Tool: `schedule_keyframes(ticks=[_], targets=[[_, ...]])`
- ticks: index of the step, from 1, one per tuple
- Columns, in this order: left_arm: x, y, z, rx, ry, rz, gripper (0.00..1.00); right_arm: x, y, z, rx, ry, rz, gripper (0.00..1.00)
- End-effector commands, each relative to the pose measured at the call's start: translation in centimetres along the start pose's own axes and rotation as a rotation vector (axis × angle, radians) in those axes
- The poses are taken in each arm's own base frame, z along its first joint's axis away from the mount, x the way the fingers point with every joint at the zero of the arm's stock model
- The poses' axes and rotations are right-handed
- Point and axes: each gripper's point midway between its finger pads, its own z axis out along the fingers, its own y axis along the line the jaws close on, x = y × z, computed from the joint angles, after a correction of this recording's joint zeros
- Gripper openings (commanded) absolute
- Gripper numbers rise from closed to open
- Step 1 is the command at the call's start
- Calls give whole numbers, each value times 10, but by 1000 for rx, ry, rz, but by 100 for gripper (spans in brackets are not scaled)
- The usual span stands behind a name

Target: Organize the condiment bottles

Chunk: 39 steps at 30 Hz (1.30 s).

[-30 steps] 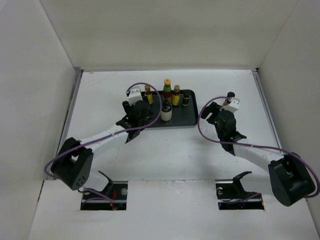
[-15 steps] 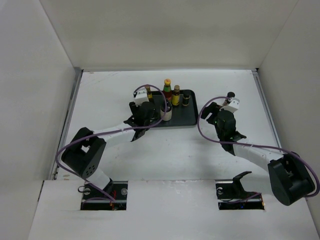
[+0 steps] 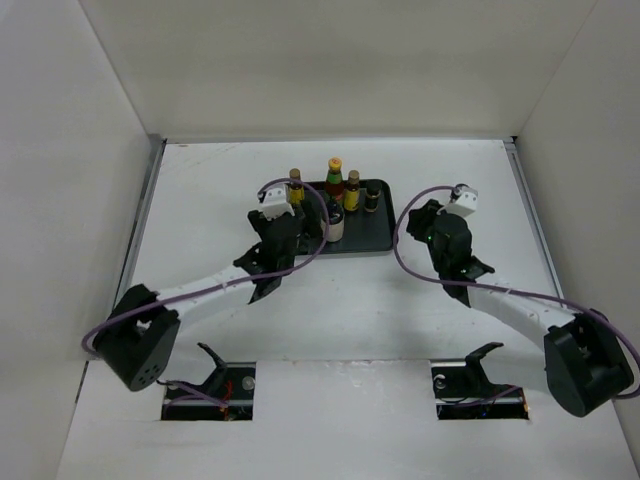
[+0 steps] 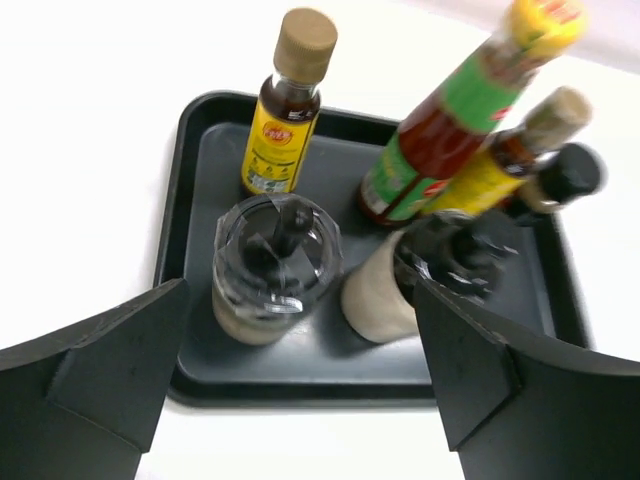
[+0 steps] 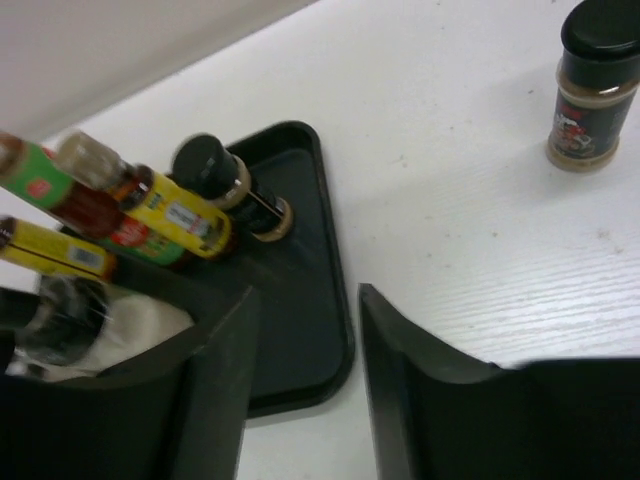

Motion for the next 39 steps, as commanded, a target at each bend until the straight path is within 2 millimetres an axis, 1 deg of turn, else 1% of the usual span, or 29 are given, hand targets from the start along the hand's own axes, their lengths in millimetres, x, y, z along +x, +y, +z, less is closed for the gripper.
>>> schedule_keyframes(ticks=[1, 2, 3, 5, 6, 7, 8, 10, 11, 12, 14, 15, 16, 18, 20, 24, 26, 29, 32, 34, 36, 38, 39], targets=[[-43, -11, -30, 73, -142, -134, 98, -58, 26, -5, -37, -103, 36, 39], [-47, -11, -39, 98, -165, -157, 100, -65, 25, -4, -21, -102, 29, 32], [-50, -11, -48, 126, -186, -181, 100, -72, 20, 0, 9, -100, 21, 27], [-55, -9, -66, 174, -229, -231, 100, -82, 3, 7, 79, -81, 6, 27], [-55, -4, -74, 184, -246, -251, 100, -85, -5, 10, 111, -72, 0, 30], [-55, 3, -81, 185, -264, -273, 100, -89, -16, 13, 149, -69, -6, 37], [-57, 11, -87, 183, -281, -296, 100, -94, -30, 15, 193, -72, -10, 48], [-57, 34, -97, 152, -321, -336, 100, -103, -54, 17, 280, -84, -23, 75], [-57, 46, -100, 129, -340, -356, 100, -108, -66, 18, 323, -92, -32, 83], [-55, 59, -103, 100, -358, -373, 100, -113, -77, 21, 359, -96, -39, 89], [-48, 81, -105, 49, -380, -397, 100, -118, -97, 33, 418, -81, -53, 97], [-43, 89, -104, 29, -384, -402, 100, -117, -105, 41, 435, -53, -65, 100], [-39, 96, -102, 11, -383, -404, 100, -115, -109, 50, 442, -20, -73, 100], [-33, 106, -97, -23, -380, -412, 100, -108, -113, 69, 439, 48, -85, 100], [-27, 110, -94, -32, -369, -422, 100, -101, -115, 84, 441, 88, -103, 100], [-20, 109, -93, -19, -351, -446, 100, -86, -120, 102, 456, 146, -125, 100], [-20, 107, -92, -9, -347, -456, 100, -78, -124, 109, 465, 166, -132, 96], [-18, 99, -92, 25, -328, -458, 100, -71, -132, 120, 480, 186, -142, 87], [-14, 100, -89, 19, -322, -455, 100, -66, -140, 131, 495, 203, -148, 79], [-14, 101, -89, 14, -324, -454, 100, -62, -142, 137, 496, 213, -156, 72], [-13, 103, -87, 6, -323, -451, 100, -59, -143, 141, 499, 219, -159, 61], [-12, 102, -86, 7, -319, -451, 100, -59, -143, 141, 502, 214, -163, 46], [-11, 102, -85, 7, -316, -448, 100, -62, -143, 139, 510, 200, -163, 41]])
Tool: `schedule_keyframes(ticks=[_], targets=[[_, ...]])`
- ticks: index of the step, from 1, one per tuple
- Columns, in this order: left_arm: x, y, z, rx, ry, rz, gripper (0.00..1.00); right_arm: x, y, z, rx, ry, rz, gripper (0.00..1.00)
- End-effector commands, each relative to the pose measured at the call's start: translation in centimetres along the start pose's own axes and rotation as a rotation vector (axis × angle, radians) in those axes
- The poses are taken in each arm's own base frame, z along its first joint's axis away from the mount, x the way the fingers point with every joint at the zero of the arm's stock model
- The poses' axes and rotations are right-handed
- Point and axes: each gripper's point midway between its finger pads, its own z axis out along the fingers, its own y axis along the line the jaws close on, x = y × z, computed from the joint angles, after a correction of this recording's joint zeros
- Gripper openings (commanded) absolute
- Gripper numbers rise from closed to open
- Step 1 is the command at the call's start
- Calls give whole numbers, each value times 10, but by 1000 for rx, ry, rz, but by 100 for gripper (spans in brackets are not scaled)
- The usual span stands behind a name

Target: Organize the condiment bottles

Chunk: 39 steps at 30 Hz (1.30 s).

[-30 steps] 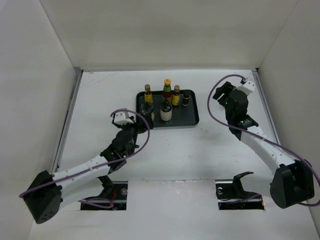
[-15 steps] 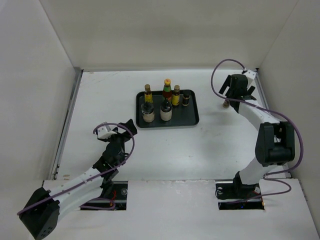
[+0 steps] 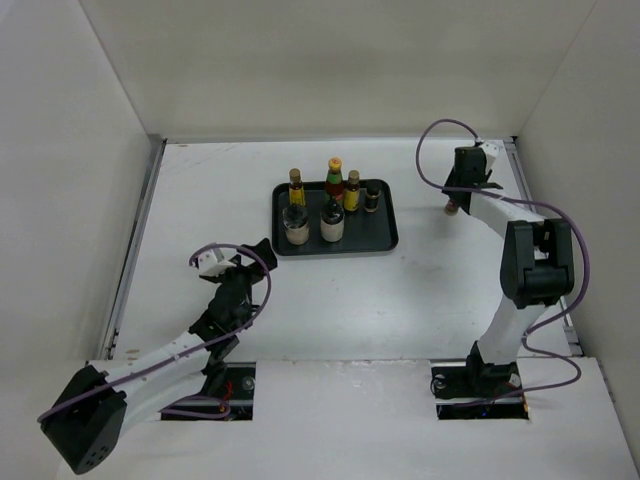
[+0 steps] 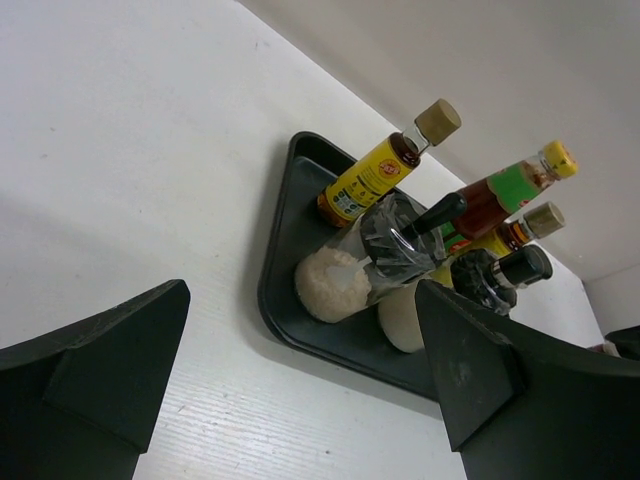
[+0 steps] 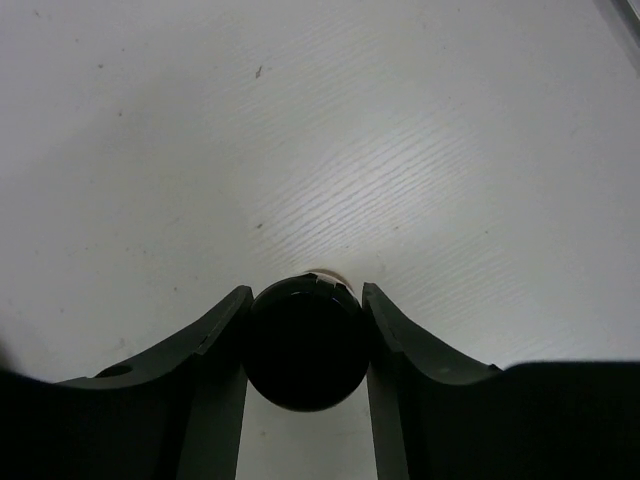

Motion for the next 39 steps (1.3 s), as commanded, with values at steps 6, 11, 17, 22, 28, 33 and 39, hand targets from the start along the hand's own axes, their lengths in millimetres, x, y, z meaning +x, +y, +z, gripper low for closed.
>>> schedule_keyframes(ticks=[6, 11, 17, 22, 28, 33, 39], targets=[[-4, -9, 4, 25, -15, -43, 100, -46, 13, -56, -28, -192, 15, 35], [-11, -3, 6, 5, -39, -46, 100, -28, 65, -114, -206, -216, -4, 35], [-7, 1, 9, -12, -29, -28, 100, 22, 150, -154, -420, -163, -75, 35], [-6, 2, 10, -18, -26, -21, 100, 53, 191, -161, -495, -128, -116, 36], [-2, 4, 12, -31, -15, -5, 100, 92, 204, -153, -491, -76, -179, 40], [-1, 4, 15, -39, -10, 6, 100, 98, 203, -155, -487, -76, -179, 70], [1, 5, 17, -50, 5, 27, 100, 54, 193, -191, -536, -164, -118, 100]])
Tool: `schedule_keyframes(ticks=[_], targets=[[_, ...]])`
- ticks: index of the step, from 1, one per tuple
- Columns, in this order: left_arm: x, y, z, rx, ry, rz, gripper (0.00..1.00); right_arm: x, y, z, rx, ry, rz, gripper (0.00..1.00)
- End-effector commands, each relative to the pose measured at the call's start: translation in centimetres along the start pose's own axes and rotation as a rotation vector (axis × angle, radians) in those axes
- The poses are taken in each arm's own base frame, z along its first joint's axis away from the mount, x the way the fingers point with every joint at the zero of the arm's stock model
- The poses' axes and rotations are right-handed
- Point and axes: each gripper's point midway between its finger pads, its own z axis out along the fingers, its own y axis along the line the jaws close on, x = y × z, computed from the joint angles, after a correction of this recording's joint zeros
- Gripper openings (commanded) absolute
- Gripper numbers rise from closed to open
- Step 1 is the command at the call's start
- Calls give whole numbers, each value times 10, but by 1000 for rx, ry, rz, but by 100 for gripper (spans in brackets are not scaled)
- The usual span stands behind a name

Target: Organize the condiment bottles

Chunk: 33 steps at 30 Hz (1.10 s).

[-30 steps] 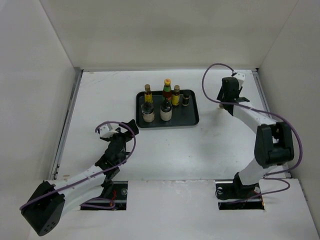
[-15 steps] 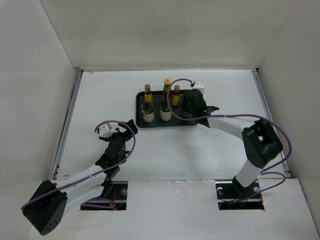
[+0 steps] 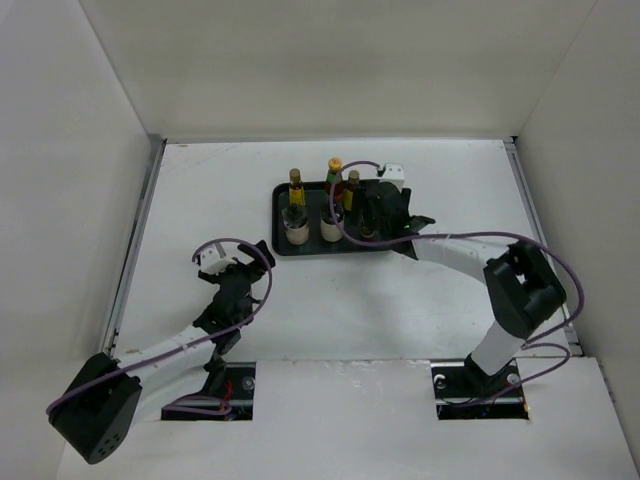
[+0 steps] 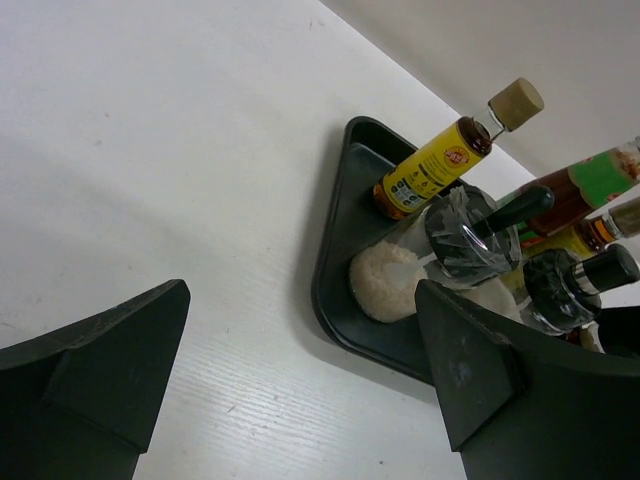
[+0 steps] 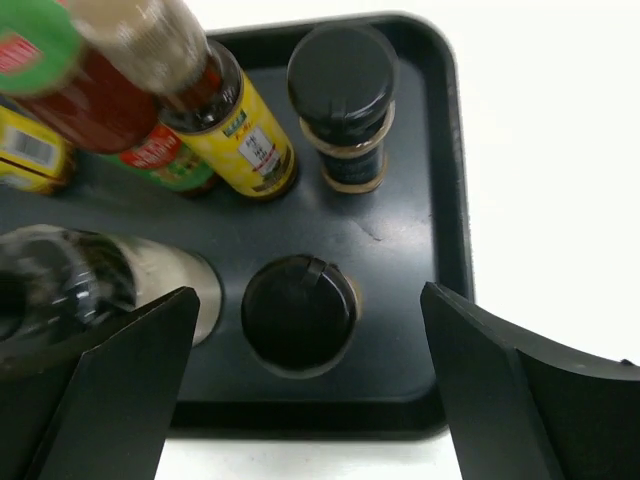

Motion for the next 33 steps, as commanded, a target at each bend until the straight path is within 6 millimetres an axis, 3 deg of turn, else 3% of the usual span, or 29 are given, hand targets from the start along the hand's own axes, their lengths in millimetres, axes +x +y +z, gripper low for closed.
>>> schedule_keyframes(ticks=[1, 4, 10, 15, 21, 26, 33], targets=[[-15, -21, 5, 33, -22, -41, 100, -62, 6, -38, -55, -169, 78, 100], [-13, -23, 6, 34, -5, -27, 100, -76, -18, -60, -29, -225, 124, 100], [-7, -51, 0, 131, 100, -9, 100, -71, -104, -80, 110, -316, 261, 100], [-8, -33, -1, 4, 130, 89, 100, -55, -160, -81, 203, -384, 413, 100], [5, -12, -4, -106, 239, 205, 100, -23, -174, -72, 217, -399, 523, 100], [13, -10, -7, -118, 294, 218, 100, -23, -173, -70, 202, -388, 520, 100], [1, -24, -8, -85, 270, 183, 100, -22, -167, -66, 176, -372, 519, 100]])
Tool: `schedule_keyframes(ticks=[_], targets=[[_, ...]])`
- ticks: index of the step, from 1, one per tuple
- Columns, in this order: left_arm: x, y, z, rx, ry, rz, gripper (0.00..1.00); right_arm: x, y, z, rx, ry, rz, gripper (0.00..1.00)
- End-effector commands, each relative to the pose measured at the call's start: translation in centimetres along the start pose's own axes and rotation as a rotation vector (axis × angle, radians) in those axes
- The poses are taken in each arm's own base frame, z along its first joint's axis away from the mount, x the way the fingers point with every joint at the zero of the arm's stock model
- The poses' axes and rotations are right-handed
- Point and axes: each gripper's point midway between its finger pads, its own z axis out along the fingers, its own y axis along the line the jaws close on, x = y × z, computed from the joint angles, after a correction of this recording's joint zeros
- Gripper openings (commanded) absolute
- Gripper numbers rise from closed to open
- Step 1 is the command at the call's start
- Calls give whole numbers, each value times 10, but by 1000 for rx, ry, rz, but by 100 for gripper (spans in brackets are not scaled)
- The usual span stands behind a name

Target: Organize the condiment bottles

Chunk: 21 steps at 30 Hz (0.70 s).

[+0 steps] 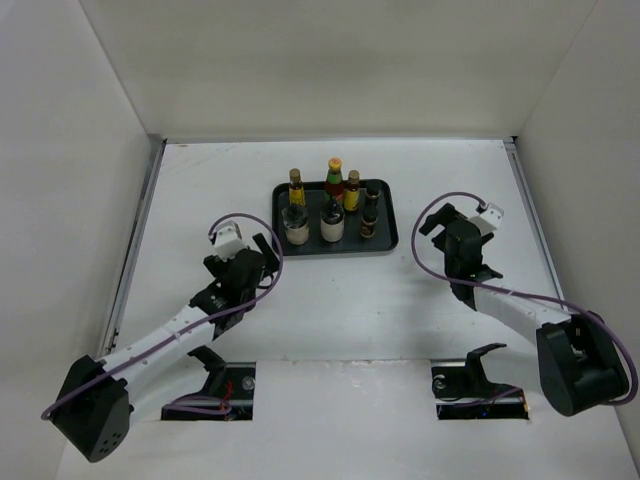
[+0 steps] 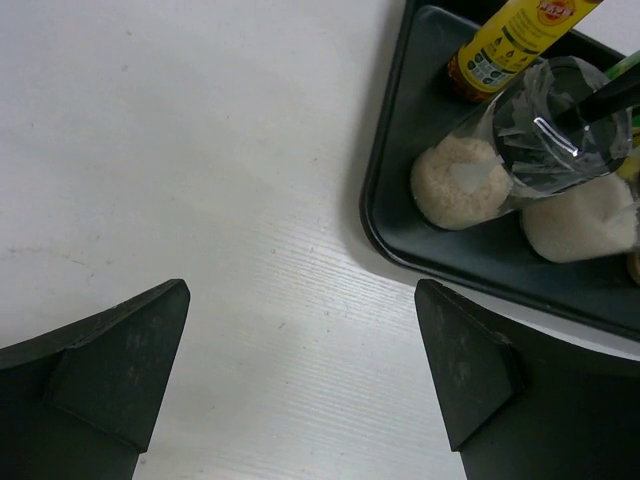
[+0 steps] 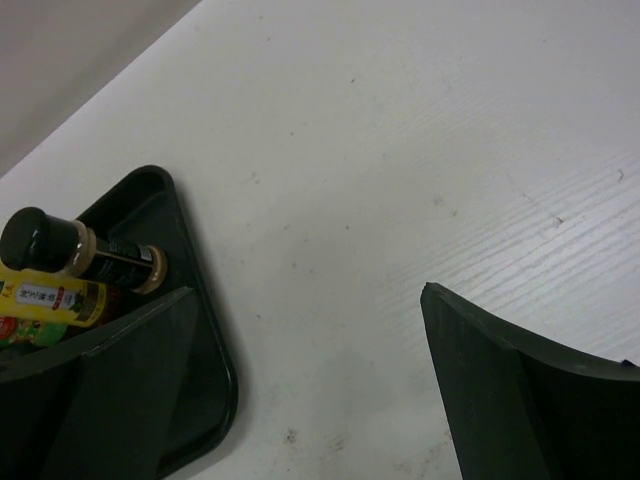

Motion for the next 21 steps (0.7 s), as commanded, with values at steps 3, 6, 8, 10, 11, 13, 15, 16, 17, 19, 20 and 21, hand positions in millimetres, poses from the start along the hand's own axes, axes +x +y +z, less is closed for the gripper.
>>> schedule_keyframes(ticks=[3, 6, 8, 10, 11, 13, 15, 16, 17, 19, 20, 21], targets=[[-26, -25, -6, 58, -38, -60, 100, -12, 21, 7, -64, -25, 53, 100], [-21, -28, -1, 51, -27, -48, 100, -9, 24, 7, -79, -12, 48, 100], [-19, -30, 2, 44, -19, -37, 100, -8, 24, 7, -78, -10, 44, 100], [-20, -33, 5, 41, -15, -27, 100, -7, 23, 9, -72, -7, 44, 100], [-19, -35, 5, 42, -11, -22, 100, -6, 22, 10, -70, -4, 42, 100], [-18, -39, 7, 43, -5, -13, 100, -5, 22, 10, -68, -2, 39, 100], [-15, -42, 7, 49, 0, -5, 100, -4, 23, 10, -71, 0, 37, 100], [-15, -43, 6, 53, 1, -2, 100, -4, 23, 10, -70, 1, 33, 100], [-14, -44, 6, 55, 2, -1, 100, -4, 24, 10, -73, 2, 32, 100], [-13, -46, 5, 61, 5, 9, 100, -4, 24, 10, -74, 2, 28, 100], [-13, -47, 4, 57, 3, 17, 100, -4, 24, 11, -74, 2, 25, 100], [-14, -47, 3, 57, 2, 24, 100, -5, 25, 11, -75, 1, 23, 100]])
